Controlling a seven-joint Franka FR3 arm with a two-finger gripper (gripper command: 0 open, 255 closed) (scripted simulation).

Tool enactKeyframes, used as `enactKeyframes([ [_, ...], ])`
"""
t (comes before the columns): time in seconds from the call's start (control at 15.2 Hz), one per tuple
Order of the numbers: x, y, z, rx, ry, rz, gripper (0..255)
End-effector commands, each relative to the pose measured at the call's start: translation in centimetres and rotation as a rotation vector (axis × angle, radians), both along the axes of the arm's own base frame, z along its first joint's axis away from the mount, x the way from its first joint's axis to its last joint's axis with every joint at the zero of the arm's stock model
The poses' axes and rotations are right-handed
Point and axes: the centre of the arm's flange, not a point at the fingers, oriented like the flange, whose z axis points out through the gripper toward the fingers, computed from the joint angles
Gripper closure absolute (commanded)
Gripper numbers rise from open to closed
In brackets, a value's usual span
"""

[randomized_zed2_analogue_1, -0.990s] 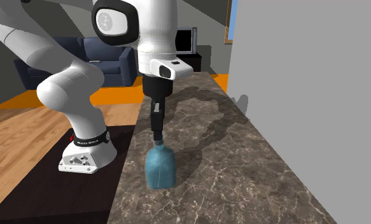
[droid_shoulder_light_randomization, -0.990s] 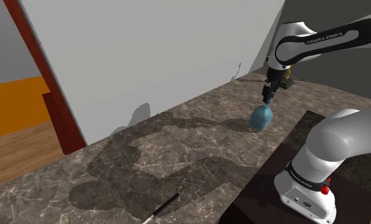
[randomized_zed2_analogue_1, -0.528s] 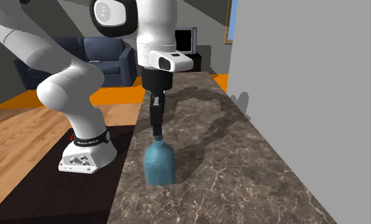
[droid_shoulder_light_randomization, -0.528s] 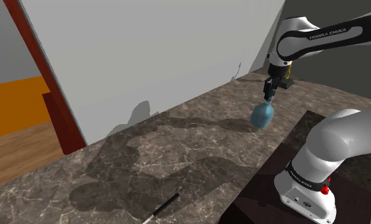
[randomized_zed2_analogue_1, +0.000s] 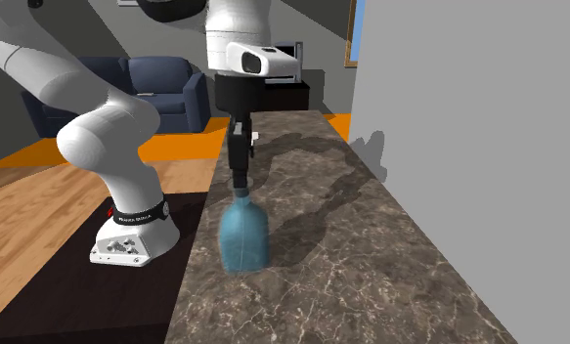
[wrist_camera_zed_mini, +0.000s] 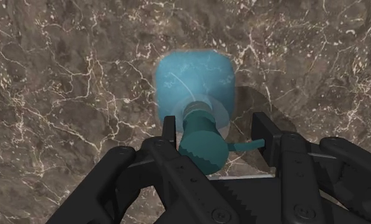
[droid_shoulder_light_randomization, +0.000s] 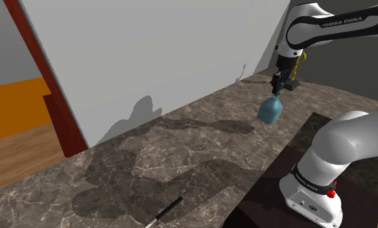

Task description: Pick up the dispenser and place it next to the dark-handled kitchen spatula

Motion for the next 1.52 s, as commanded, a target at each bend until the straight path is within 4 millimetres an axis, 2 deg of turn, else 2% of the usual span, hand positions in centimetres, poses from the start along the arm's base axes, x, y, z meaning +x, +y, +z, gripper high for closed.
enactKeyframes([
  [0.0, -0.1, 0.2, 1.0, 0.000, 0.000, 0.000, 255],
  [1.45, -0.1, 0.2, 12.6, 0.000, 0.000, 0.000, 255],
])
